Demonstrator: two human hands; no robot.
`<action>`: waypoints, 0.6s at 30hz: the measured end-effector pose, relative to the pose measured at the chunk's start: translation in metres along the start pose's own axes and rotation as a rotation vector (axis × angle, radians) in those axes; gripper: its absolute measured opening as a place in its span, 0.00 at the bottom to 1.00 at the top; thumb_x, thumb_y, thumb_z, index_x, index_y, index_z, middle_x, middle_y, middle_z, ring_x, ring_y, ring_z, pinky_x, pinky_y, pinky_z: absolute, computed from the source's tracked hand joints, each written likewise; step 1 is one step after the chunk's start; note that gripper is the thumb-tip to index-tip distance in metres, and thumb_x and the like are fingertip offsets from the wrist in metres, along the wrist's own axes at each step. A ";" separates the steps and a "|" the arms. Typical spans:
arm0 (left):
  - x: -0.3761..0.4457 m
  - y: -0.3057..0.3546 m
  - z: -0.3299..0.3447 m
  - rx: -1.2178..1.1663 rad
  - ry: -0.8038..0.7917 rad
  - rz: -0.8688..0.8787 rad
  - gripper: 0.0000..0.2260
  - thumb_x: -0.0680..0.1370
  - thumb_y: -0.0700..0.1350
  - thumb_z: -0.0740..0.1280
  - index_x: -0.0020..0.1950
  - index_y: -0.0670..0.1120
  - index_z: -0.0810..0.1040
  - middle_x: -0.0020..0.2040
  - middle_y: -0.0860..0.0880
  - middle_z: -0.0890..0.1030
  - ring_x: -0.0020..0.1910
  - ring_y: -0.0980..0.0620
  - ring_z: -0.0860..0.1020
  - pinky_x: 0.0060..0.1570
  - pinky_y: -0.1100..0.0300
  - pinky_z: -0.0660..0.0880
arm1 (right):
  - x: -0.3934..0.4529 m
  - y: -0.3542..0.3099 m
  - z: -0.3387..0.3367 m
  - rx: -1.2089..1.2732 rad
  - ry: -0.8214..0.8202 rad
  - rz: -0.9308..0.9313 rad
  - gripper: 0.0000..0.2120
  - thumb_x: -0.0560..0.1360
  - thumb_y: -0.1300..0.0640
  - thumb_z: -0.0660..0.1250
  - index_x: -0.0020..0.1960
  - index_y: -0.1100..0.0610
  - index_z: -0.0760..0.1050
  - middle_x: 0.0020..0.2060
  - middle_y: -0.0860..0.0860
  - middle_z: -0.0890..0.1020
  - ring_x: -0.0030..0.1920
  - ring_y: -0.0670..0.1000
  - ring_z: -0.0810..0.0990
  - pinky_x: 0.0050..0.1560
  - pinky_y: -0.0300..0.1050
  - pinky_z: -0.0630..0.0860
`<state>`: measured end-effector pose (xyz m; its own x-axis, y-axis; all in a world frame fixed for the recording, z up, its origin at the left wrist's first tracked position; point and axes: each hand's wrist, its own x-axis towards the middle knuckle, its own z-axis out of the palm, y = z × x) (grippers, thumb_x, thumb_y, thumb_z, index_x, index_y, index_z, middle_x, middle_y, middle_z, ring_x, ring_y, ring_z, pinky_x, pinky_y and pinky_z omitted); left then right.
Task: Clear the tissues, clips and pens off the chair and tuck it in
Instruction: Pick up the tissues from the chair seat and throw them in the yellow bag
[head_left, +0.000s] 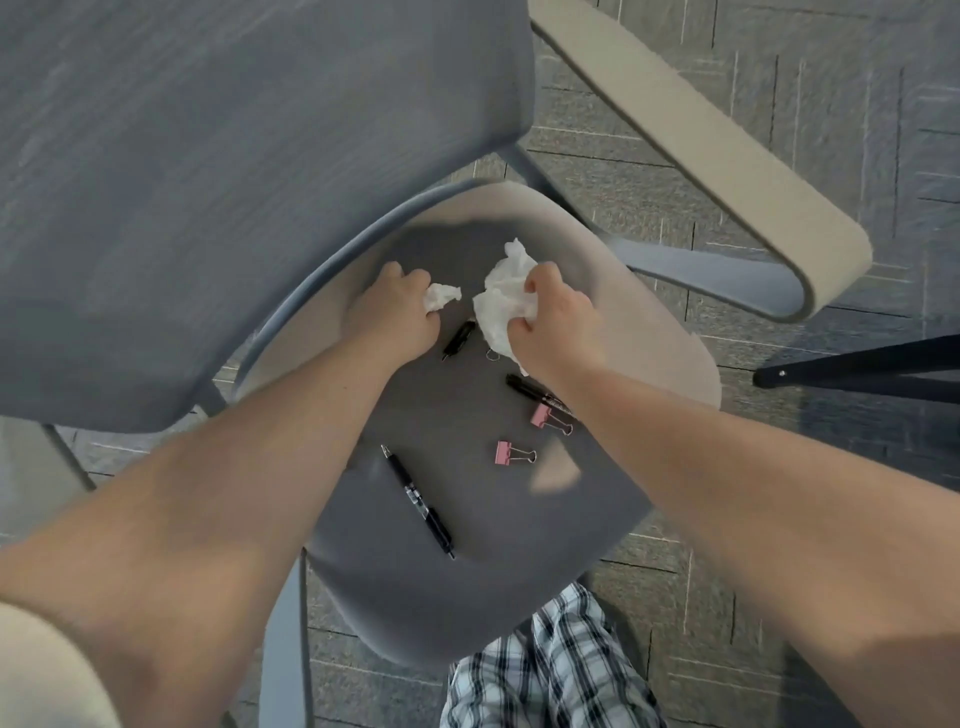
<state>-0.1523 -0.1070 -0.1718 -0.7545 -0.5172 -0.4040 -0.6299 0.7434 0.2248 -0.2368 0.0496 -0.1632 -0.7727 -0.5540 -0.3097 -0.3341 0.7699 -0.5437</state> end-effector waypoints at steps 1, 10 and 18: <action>-0.002 0.002 -0.007 0.009 0.007 0.006 0.13 0.76 0.44 0.63 0.57 0.39 0.72 0.57 0.39 0.71 0.50 0.39 0.75 0.41 0.54 0.66 | -0.001 0.001 -0.006 -0.004 -0.010 0.013 0.16 0.70 0.61 0.60 0.59 0.58 0.67 0.50 0.57 0.80 0.53 0.63 0.75 0.49 0.53 0.73; -0.034 0.052 -0.045 0.094 -0.044 0.139 0.11 0.75 0.44 0.60 0.55 0.41 0.72 0.57 0.40 0.71 0.50 0.39 0.74 0.41 0.54 0.67 | -0.061 0.017 -0.073 -0.140 0.053 0.121 0.07 0.75 0.60 0.57 0.44 0.59 0.74 0.39 0.52 0.73 0.44 0.57 0.72 0.29 0.43 0.57; -0.100 0.127 -0.034 0.252 -0.121 0.412 0.12 0.75 0.46 0.62 0.56 0.42 0.72 0.57 0.41 0.71 0.56 0.38 0.75 0.51 0.50 0.72 | -0.158 0.076 -0.079 0.102 0.179 0.373 0.13 0.75 0.58 0.58 0.56 0.61 0.74 0.56 0.58 0.74 0.56 0.60 0.74 0.51 0.49 0.69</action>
<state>-0.1634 0.0251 -0.0729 -0.8954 -0.1173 -0.4296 -0.2087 0.9627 0.1722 -0.1828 0.2203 -0.0943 -0.9151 -0.1729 -0.3643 0.0341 0.8670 -0.4972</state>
